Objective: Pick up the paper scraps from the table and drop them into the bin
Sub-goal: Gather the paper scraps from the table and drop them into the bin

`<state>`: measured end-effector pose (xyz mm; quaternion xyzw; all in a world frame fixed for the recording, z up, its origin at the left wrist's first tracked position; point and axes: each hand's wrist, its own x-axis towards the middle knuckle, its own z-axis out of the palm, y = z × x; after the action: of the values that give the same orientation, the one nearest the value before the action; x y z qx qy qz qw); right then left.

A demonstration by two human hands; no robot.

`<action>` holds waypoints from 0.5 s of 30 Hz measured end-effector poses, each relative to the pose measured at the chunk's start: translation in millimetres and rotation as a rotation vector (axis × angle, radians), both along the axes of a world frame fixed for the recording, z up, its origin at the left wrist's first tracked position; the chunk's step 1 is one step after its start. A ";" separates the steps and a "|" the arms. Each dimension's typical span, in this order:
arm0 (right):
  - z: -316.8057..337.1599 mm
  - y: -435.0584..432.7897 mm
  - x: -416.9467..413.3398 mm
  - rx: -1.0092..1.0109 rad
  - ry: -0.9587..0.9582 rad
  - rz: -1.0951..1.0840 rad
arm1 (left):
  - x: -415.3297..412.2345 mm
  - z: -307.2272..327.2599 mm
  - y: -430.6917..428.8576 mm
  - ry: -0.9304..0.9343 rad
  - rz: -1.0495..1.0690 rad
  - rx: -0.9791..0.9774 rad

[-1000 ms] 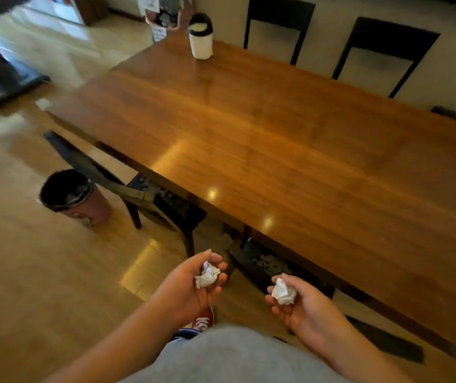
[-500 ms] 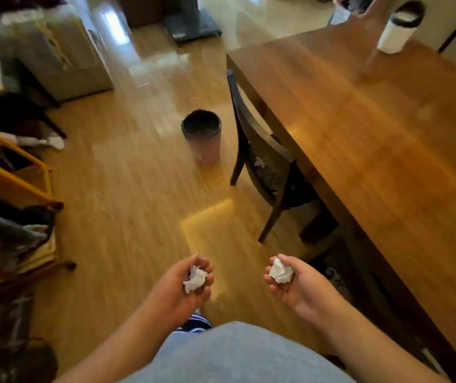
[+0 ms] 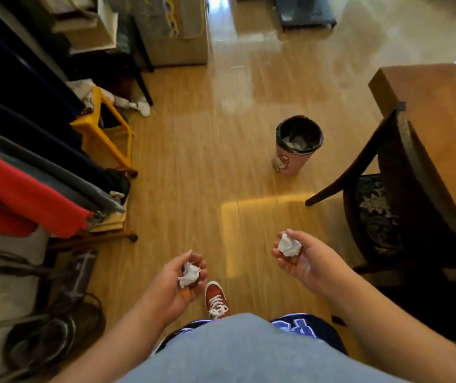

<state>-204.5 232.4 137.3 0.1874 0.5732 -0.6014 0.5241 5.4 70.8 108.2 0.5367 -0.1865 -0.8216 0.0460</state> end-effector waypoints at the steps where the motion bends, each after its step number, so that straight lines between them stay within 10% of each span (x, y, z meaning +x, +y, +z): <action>1: -0.8 -10.9 -5.6 0.005 -0.004 -0.007 | -3.2 1.3 -14.3 0.002 -0.002 -0.005; 15: -43.1 -79.6 -158.8 0.122 -0.083 -0.102 | -181.1 2.4 -139.1 0.090 -0.028 -0.063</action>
<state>-363.3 152.7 94.2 0.2727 0.5763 -0.5828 0.5038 -175.6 -68.3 110.5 0.4946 -0.2176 -0.8393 0.0597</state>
